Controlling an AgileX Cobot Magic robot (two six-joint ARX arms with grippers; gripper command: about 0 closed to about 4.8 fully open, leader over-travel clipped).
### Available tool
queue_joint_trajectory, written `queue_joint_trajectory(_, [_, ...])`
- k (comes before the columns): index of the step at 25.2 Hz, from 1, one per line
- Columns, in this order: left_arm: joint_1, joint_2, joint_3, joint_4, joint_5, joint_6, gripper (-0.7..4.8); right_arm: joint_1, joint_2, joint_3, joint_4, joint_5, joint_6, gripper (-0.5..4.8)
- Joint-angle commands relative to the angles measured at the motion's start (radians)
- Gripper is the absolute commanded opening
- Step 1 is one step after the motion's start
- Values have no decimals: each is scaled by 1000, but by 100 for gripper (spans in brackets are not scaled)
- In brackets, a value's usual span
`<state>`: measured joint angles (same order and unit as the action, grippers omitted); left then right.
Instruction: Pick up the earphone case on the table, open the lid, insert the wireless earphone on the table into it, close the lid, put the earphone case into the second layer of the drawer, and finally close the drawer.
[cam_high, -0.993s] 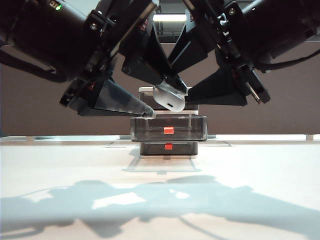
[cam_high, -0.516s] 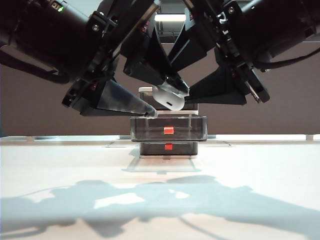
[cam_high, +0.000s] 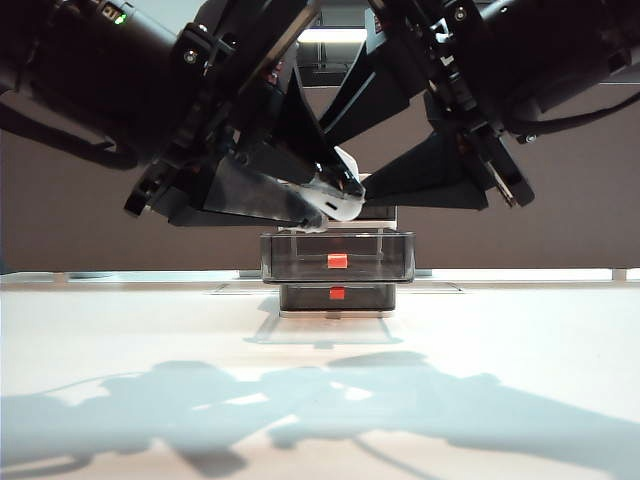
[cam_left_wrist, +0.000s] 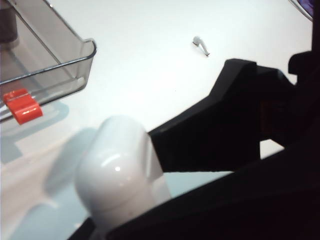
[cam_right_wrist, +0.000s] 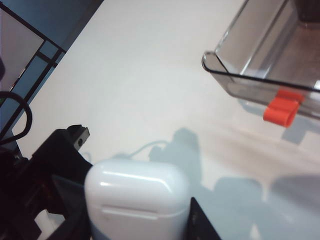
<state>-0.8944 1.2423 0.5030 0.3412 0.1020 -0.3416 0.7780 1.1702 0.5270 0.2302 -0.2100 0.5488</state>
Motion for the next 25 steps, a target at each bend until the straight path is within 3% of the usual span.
queue_joint_trajectory(1, [0,-4,8,57,-5,-2,178,5,-2,0,-21,-36,22,148])
queue_joint_trajectory(9, [0,-4,8,57,-5,20,169,5,-2,0,-21,-37,28,148])
queue_joint_trajectory(11, [0,-4,8,57,-5,20,57,5,-2,0,-21,-50,28,148])
queue_joint_trajectory(15, [0,-4,8,57,-5,20,41,5,-2,0,-21,-82,28,148])
queue_joint_trajectory(17, [0,-4,8,57,-5,20,-9,5,-2,0,-20,-85,28,148])
queue_joint_trajectory(21, [0,-4,8,57,-5,20,-6,5,-2,0,-20,-86,28,153])
queue_joint_trajectory(23, [0,-4,8,57,-5,20,-6,5,-2,0,-20,-88,27,180])
queue_joint_trajectory(25, [0,-4,8,57,-5,20,-6,5,-2,0,-19,-89,27,240])
